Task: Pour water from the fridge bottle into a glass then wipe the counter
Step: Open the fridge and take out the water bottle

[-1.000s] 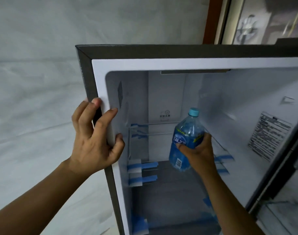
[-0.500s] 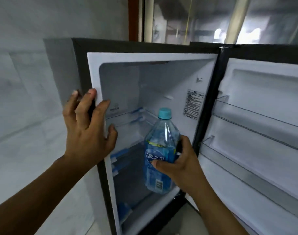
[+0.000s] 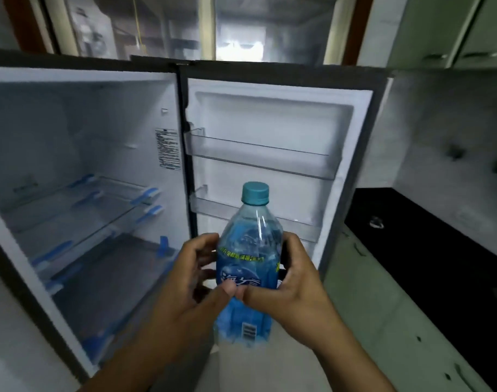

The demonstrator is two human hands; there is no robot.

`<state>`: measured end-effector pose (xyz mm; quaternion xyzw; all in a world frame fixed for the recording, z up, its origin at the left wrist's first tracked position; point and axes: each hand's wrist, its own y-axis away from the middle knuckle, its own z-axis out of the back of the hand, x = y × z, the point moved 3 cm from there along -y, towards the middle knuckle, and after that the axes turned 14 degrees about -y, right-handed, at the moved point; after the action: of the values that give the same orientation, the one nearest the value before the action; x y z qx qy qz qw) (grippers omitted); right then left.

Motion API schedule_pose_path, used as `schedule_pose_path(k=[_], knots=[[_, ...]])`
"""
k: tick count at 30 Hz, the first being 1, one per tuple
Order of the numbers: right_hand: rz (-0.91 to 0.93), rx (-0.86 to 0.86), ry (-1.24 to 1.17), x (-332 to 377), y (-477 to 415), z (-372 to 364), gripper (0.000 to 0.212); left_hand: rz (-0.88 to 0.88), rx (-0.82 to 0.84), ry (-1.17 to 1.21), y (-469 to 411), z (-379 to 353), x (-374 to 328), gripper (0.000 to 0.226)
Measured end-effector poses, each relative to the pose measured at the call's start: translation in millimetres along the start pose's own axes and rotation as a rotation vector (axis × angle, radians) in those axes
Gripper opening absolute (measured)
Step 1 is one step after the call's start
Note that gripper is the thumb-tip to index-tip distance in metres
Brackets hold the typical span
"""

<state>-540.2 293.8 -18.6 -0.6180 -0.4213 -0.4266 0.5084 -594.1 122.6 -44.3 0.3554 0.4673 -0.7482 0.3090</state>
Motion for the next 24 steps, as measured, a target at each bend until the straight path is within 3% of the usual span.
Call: schedule_pose_path(k=[9,15,24], knots=[[-0.041,-0.245,-0.001,48.2,180.6,172.4,0.073,-0.031,0.443,0.146,59.3,-202.8,-85.9,0.060],[-0.058,-0.445,0.024,73.3,280.5,260.6,0.074,-0.063,0.640,0.218,92.0,-314.5,-140.8,0.061],[-0.060,-0.828,-0.014,64.9,384.9,368.8,0.072,-0.009,1.036,0.416,119.9,-483.5,-161.9,0.066]])
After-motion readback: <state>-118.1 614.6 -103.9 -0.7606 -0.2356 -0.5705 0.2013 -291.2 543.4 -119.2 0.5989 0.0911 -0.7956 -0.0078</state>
